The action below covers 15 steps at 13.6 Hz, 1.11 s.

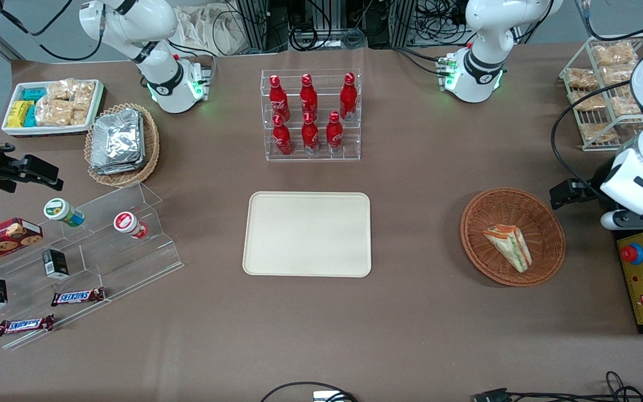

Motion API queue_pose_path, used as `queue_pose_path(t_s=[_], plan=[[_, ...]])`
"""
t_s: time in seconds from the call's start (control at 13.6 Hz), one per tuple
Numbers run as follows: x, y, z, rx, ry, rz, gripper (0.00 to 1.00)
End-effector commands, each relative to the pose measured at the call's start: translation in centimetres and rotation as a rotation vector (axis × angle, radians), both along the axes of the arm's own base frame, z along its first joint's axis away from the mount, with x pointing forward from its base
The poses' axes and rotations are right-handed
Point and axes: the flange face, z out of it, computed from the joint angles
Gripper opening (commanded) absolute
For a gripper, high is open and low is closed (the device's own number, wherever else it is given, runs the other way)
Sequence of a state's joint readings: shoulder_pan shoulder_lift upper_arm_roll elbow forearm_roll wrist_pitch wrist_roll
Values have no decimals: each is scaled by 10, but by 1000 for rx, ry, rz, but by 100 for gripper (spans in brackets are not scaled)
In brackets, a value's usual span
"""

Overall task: Place sandwich from basket to tray
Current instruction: 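Move the left gripper down over the sandwich in the wicker basket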

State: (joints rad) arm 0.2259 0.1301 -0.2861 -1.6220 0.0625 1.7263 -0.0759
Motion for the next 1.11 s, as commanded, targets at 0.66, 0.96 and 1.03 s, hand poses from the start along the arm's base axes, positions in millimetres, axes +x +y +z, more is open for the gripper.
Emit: queue_pose_path(t_s=[0.66,0.96,1.03], plan=[[39,-2,-67,-24,79,278,100],[35,-14,-115,3,109,599,100],[32,-15,-124,9,117,619,100]])
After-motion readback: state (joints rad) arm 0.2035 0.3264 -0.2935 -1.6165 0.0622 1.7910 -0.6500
